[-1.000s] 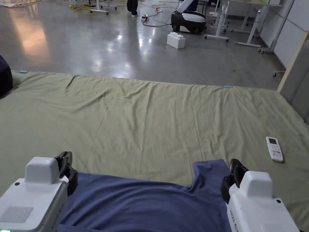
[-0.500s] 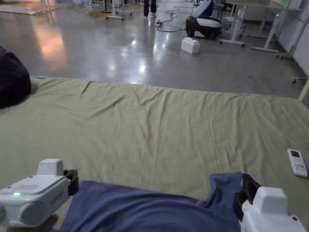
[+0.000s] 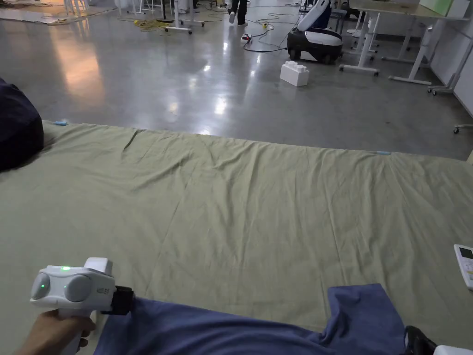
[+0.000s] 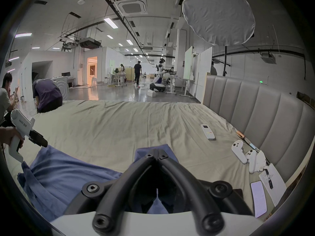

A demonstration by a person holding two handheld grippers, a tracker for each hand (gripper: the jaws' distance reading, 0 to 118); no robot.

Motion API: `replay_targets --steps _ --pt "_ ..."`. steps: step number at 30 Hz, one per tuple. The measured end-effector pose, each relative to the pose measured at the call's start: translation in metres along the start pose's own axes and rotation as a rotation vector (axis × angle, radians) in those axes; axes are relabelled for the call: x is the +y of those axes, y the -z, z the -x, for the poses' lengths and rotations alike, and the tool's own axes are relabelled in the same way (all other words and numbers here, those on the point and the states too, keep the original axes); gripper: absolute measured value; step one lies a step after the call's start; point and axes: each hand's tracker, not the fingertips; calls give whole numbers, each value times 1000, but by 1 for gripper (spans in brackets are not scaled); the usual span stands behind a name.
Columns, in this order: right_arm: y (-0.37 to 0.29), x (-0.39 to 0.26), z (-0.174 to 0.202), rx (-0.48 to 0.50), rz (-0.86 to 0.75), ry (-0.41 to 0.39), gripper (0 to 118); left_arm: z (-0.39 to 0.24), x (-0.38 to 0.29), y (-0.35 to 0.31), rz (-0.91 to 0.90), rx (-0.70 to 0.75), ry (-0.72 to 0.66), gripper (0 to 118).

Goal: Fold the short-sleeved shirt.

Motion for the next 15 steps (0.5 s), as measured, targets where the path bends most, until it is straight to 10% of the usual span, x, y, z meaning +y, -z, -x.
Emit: replay_targets --steps 4,9,15 --pt "6 -9 -7 -12 39 7 0 -16 -6 1 -21 55 98 65" --pt "20 -16 -13 -18 97 50 0 -22 -11 16 -33 63 253 10" --pt "51 -9 -26 -8 168 64 0 -18 -4 3 -100 91 178 4"
